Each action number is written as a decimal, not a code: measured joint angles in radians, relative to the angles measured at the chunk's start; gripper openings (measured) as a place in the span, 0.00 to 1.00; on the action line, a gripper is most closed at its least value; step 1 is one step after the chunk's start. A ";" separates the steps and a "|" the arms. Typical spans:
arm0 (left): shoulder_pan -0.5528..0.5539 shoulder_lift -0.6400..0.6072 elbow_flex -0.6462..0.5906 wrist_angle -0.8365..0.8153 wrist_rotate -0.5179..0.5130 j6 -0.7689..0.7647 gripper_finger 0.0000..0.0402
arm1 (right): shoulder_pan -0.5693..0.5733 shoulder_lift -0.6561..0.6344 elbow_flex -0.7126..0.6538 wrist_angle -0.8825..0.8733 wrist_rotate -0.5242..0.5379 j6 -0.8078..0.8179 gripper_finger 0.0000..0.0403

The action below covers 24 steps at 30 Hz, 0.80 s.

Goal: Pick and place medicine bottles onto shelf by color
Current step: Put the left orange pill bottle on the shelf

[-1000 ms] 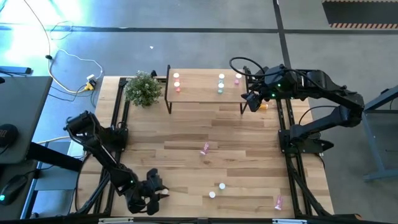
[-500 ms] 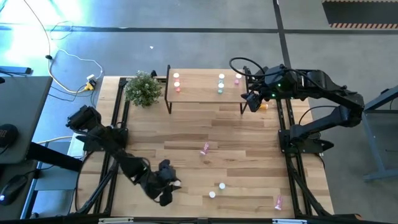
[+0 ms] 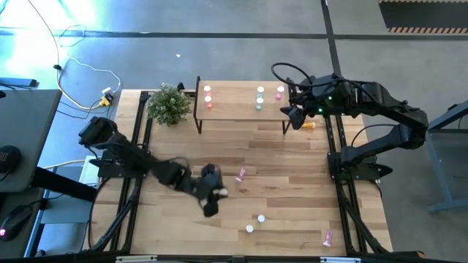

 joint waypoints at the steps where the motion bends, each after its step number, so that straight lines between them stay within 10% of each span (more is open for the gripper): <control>1: 0.028 0.000 0.012 0.008 0.018 0.020 0.29 | 0.000 0.000 0.000 0.002 0.000 0.000 0.61; 24: 0.605 -0.109 0.301 -0.293 0.202 0.539 0.29 | 0.000 0.072 0.001 0.034 0.074 0.008 0.61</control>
